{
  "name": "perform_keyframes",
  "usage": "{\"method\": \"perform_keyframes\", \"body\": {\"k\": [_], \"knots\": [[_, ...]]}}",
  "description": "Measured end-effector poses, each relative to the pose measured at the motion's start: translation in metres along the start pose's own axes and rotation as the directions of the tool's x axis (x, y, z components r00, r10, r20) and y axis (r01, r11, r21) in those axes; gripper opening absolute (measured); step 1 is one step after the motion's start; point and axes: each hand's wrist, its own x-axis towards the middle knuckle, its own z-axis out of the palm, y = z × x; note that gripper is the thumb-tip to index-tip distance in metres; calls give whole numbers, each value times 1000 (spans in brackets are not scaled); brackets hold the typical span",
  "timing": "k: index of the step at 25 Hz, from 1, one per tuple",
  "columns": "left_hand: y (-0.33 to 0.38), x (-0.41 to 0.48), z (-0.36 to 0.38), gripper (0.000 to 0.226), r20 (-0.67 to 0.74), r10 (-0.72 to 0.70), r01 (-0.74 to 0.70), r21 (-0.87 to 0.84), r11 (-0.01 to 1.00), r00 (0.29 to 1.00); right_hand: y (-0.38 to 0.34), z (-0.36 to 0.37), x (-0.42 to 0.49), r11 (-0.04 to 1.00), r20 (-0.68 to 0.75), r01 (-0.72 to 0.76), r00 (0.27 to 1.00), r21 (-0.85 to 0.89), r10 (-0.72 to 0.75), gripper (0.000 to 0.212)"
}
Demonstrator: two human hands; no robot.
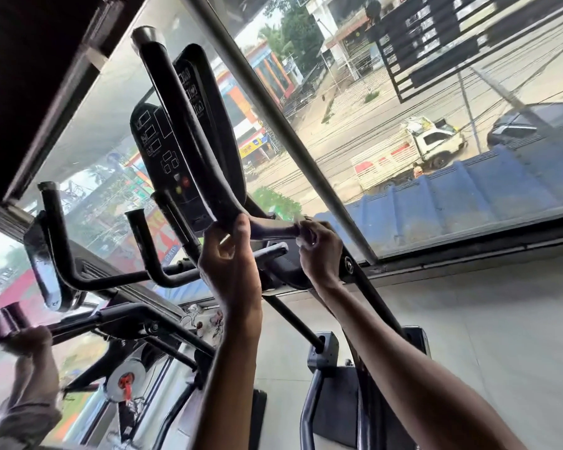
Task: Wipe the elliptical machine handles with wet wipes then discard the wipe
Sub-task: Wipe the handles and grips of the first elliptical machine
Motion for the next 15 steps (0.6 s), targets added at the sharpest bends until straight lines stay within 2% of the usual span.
{"method": "perform_keyframes", "body": {"k": [3,5,6,8,9,10,13,15], "knots": [[-1,0,2,12,5,7,-7,-14,1000,1000,-14,-9,-19,974,-62,223,973,33,-221,16],[1,-2,3,11,-3,12,-12,-18,1000,1000,-3,-10,-18,961,-9,278,961,0,-278,18],[1,-3,3,12,-2,13,-13,-21,1000,1000,4,-10,-9,974,45,225,974,-33,-223,19],[0,-3,3,13,-10,11,-11,-19,1000,1000,10,-7,7,994,148,41,989,-101,-26,15],[1,-3,3,12,-18,5,-5,-16,1000,1000,3,-7,7,997,151,-13,988,-75,24,14],[1,-4,4,13,-25,3,-3,-16,1000,1000,-8,-10,3,1000,131,-7,991,-12,9,14],[4,-5,9,25,-72,-41,39,-33,999,997,-38,-22,-27,946,-5,263,964,190,-267,17],[6,-8,14,24,-109,-74,70,-46,996,991,-29,-20,-31,924,31,321,942,205,-334,22]]}}
